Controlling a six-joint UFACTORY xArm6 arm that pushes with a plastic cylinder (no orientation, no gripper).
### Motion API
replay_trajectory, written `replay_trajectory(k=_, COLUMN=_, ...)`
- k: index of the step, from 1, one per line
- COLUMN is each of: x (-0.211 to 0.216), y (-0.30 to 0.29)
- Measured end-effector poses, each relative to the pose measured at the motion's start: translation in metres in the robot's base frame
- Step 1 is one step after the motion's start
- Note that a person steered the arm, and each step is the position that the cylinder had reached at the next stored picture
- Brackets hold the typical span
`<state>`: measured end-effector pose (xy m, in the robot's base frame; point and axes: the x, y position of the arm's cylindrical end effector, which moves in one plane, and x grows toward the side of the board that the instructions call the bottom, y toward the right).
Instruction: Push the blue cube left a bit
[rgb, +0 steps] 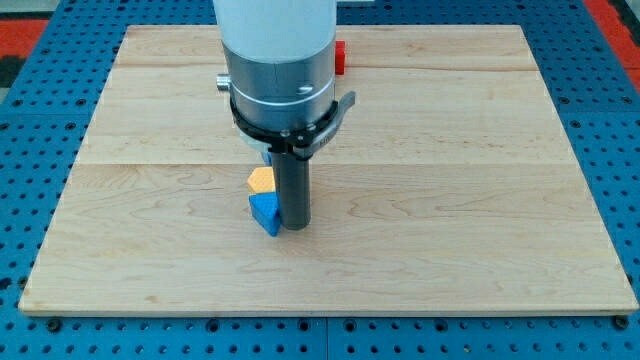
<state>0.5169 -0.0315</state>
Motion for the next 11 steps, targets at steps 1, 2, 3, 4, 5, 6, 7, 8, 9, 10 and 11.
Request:
replay_trajectory(k=1, x=-0.024, y=0.001)
replay_trajectory(k=2, x=0.013, y=0.044)
replay_trajectory(k=3, x=0.001, y=0.068)
replay_trajectory(k=4, x=-0.050, y=0.069)
replay_trajectory(k=5, x=-0.082, y=0.044)
replay_trajectory(k=6, x=-0.094, y=0.015)
replay_trajectory(k=7, x=-0.111, y=-0.011)
replay_trajectory(k=8, x=-0.106, y=-0.017)
replay_trajectory(k=9, x=-0.109, y=-0.002)
replay_trajectory(k=10, x=-0.147, y=0.058)
replay_trajectory(k=11, x=-0.176, y=0.132)
